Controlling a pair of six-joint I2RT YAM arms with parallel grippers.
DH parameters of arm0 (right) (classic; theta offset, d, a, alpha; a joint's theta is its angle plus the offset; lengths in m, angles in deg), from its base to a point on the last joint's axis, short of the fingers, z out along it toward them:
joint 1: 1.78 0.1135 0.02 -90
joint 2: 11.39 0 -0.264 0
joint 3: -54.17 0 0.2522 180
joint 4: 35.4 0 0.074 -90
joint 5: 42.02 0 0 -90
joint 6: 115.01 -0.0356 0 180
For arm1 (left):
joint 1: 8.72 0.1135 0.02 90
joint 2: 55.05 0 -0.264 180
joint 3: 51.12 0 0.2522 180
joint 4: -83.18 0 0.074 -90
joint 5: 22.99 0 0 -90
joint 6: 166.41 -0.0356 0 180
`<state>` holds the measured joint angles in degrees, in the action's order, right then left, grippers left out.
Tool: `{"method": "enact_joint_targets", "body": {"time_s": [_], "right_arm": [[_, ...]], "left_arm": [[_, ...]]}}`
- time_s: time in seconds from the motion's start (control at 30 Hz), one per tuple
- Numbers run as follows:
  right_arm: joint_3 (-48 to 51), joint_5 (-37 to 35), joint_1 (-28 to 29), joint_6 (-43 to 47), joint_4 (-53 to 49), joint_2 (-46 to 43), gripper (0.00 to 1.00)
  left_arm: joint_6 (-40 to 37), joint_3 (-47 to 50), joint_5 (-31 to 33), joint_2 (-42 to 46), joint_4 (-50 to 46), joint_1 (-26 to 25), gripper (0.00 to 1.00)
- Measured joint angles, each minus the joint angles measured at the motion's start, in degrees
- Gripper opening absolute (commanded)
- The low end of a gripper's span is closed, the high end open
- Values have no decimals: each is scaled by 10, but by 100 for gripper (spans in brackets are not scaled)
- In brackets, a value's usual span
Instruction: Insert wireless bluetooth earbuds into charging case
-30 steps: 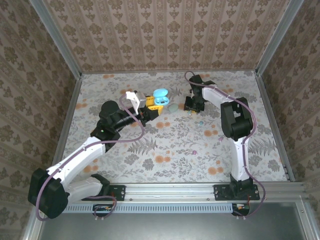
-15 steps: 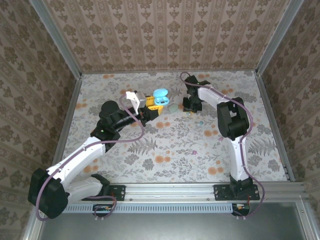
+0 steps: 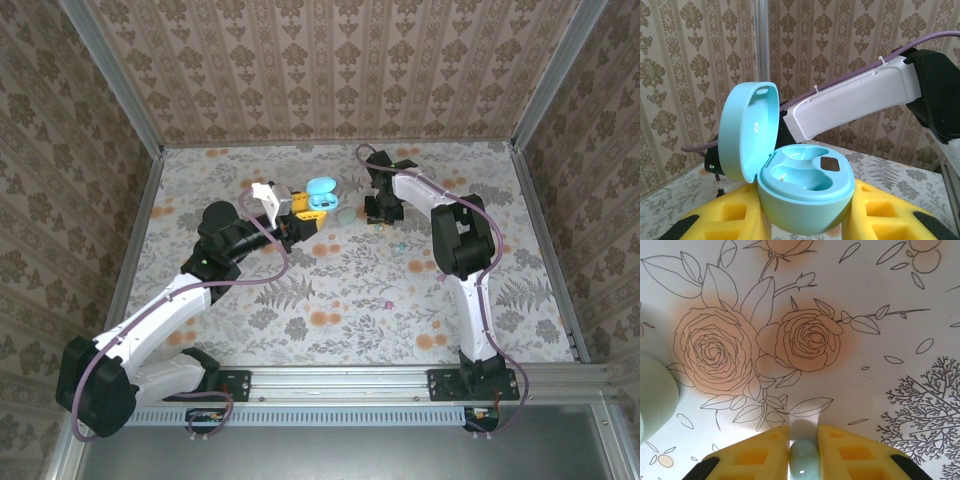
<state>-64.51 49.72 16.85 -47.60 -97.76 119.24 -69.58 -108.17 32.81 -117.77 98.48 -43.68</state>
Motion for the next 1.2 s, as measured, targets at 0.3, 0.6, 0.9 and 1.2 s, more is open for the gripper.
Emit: {"method": "enact_joint_targets", "body": {"time_s": [0.3,0.6,0.9,1.2], "right_arm": [[-18,-10,3,11,-19,10,26],[-34,-25,9,19,-35,18,21],[-16,-9,9,18,-28,5,20],[213,225,-31,-91,154,-244,20]], "left_arm": [[0,0,2,4,-3,0,31],[0,0,2,5,-3,0,30],[0,0,9,7,-3,0,30],[0,1,20,7,-3,1,30]]}}
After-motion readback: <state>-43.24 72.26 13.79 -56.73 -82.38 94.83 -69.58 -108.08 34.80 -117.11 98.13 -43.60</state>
